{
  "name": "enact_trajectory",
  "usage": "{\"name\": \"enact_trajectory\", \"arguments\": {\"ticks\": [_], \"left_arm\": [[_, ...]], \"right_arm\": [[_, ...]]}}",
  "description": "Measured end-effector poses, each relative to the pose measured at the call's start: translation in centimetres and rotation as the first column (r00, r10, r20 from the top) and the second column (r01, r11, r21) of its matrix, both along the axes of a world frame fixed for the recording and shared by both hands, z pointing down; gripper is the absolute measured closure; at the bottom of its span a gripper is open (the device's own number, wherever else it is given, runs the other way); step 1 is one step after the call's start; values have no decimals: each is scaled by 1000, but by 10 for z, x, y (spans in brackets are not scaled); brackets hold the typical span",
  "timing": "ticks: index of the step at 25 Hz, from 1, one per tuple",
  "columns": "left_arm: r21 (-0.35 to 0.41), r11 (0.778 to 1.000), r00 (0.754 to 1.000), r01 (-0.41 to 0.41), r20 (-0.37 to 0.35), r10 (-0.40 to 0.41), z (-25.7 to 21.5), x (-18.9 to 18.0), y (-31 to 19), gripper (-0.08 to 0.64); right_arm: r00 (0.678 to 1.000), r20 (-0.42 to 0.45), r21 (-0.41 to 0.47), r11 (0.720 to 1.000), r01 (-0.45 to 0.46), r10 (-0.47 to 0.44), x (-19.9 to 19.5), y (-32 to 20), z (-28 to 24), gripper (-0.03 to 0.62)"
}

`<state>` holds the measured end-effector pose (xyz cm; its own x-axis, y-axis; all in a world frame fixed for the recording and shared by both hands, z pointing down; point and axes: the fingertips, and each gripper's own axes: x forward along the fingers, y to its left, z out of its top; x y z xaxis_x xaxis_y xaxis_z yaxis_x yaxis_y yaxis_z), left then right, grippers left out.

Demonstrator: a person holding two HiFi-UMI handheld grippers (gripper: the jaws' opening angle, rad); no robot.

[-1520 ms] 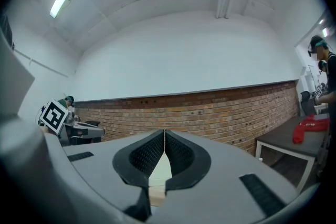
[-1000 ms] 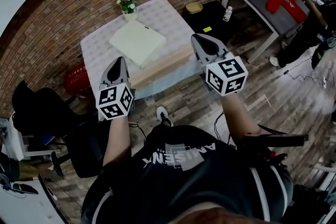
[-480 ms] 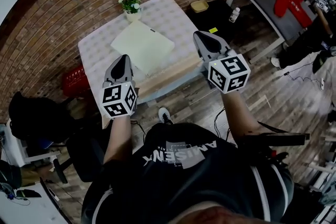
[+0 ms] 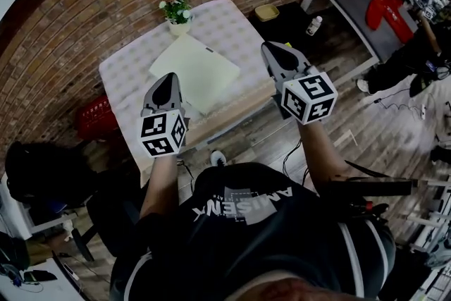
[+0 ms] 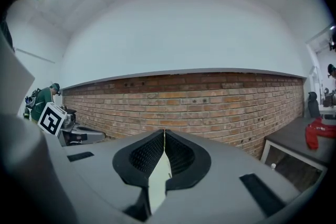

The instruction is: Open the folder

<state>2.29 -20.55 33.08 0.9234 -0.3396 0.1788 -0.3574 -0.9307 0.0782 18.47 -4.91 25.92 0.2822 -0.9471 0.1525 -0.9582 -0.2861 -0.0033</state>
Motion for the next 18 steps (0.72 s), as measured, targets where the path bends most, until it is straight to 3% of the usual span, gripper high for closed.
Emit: {"name": "enact_trajectory", "arguments": {"ticks": [11, 18], "left_arm": [[-14, 1000, 1000, 2, -12, -2, 9, 11, -45, 548], [3, 998, 998, 58, 19, -58, 13, 26, -47, 548]], "right_arm": [[999, -21, -20, 999, 37, -37, 11, -56, 3, 551], [995, -5, -4, 995, 103, -103, 36, -77, 6, 551]]}}
